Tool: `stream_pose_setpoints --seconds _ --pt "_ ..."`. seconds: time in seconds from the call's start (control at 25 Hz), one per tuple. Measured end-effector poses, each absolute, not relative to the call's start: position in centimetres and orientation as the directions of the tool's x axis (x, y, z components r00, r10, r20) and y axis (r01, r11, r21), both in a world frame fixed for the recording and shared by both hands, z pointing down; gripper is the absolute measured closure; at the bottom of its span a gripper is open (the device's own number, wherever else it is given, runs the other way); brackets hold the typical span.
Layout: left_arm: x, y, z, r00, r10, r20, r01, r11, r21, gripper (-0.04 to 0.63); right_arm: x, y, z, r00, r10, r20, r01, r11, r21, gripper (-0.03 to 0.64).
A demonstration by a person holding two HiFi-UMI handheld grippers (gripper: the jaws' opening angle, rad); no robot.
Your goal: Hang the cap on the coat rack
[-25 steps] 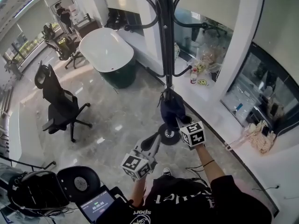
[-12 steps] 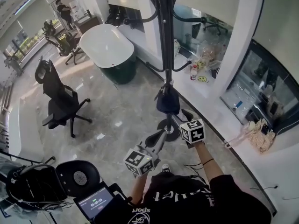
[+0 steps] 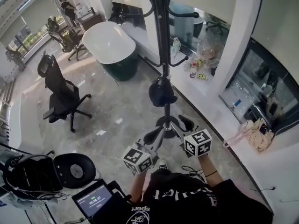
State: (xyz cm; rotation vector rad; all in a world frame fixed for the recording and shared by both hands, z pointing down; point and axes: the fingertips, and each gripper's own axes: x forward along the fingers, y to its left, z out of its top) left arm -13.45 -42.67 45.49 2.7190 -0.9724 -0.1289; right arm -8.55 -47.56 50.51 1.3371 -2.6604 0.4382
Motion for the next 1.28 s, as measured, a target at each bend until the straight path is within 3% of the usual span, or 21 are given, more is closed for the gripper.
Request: stream_pose_setpoints --seconds 0.24,0.6,0.92,1.28 --pt "-10.7 -39.6 45.5 0.765 -0.644 0.0 -0.621 -0.738 0.263 0.589 -6.3 -42.1 50.8 -0.625 -0.735 0.263 -0.781 0.596 -0.187 0.435" --pt "-4.3 -31.5 47.4 0.74 -0.672 0.025 -0.649 -0.703 0.289 0.589 -0.6 -33.6 52.2 -0.681 -0.681 0.268 -0.732 0.634 -0.251 0.575" --pt "0.2 -24.1 49.5 0.682 -0.727 0.076 -0.708 -0.631 0.316 0.589 2.0 -26.0 53.4 -0.773 -0.572 0.275 -0.633 0.723 -0.277 0.591" --pt "0.0 -18.5 49.5 0.6 -0.793 0.107 -0.779 -0.549 0.301 0.589 2.1 -20.2 53.5 -0.83 -0.496 0.254 -0.556 0.773 -0.307 0.591"
